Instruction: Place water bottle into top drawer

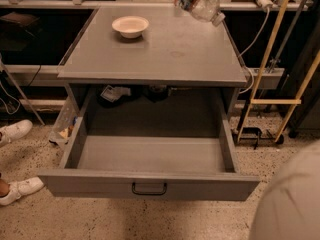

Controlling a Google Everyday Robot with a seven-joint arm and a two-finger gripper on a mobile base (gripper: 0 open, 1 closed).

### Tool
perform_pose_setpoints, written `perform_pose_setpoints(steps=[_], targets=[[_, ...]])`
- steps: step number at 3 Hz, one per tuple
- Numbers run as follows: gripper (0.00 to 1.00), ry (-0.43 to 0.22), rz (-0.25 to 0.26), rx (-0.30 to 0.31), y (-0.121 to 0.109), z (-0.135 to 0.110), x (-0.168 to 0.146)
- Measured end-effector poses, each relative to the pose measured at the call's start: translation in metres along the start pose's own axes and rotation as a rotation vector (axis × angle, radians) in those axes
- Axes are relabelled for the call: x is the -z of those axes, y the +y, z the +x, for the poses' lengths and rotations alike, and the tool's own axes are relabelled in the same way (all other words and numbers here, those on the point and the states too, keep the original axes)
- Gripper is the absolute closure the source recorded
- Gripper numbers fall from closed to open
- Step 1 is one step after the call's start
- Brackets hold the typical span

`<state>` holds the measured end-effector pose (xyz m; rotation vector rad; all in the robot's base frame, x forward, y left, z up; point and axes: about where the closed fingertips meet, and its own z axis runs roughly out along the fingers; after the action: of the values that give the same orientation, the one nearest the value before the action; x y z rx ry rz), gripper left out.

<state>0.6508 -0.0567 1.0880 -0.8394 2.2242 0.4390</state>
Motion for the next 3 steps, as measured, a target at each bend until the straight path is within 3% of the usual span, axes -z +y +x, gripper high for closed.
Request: perform_pose_setpoints(steps=[1,2,3], targets=[[1.0,-0.062,0.091,0.019,0.004,0.01,0.018],[1.0,-0.206,0.186,0.017,0.028,0.021,0.077],[1.0,-0.277,0.19,0.057,0.062,0.019,0.096]])
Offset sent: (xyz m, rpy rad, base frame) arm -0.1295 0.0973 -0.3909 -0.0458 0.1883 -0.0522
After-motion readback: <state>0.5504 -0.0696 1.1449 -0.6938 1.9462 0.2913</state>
